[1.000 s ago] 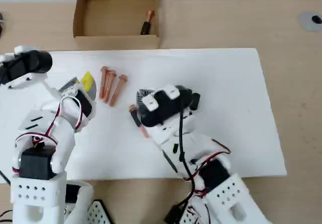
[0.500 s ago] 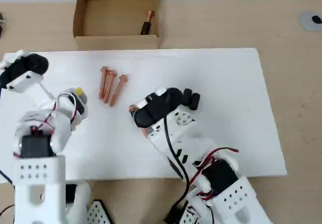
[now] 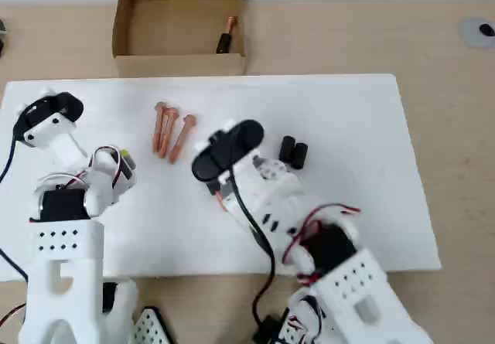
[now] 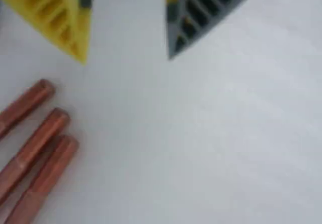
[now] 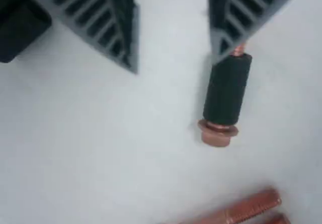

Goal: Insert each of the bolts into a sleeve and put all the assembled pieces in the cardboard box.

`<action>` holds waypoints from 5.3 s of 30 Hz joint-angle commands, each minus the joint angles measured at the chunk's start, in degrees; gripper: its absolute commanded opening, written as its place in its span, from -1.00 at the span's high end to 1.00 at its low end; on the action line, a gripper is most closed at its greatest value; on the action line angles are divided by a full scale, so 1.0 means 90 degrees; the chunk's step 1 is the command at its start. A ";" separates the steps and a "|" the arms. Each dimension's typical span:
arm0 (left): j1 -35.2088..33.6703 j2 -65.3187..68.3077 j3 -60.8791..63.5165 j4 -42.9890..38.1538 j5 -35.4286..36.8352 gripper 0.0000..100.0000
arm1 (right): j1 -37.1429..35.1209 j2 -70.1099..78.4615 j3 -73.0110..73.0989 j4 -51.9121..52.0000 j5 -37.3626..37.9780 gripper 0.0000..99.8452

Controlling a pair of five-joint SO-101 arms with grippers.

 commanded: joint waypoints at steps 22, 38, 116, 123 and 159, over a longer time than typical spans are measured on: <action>-0.0098 0.0005 0.0000 -0.0049 -0.0020 0.76 | -0.0669 0.4654 -0.2691 0.0400 -0.0987 0.62; -0.0713 0.0005 0.0000 -0.0029 -0.0283 0.76 | -0.0737 0.6540 -0.3609 0.0137 -0.0996 0.62; -0.0723 -0.0005 -0.0674 0.0498 -0.0303 0.76 | 0.0063 0.7350 -0.5963 0.2081 -0.0713 0.98; -0.0723 -0.0005 -0.0674 0.0508 -0.0303 0.76 | 0.0063 0.6891 -0.6081 0.2071 -0.0723 0.98; -0.0723 -0.0005 -0.0684 0.0596 -0.0469 0.77 | 0.0894 0.6276 -0.4107 -0.6242 -0.0840 0.98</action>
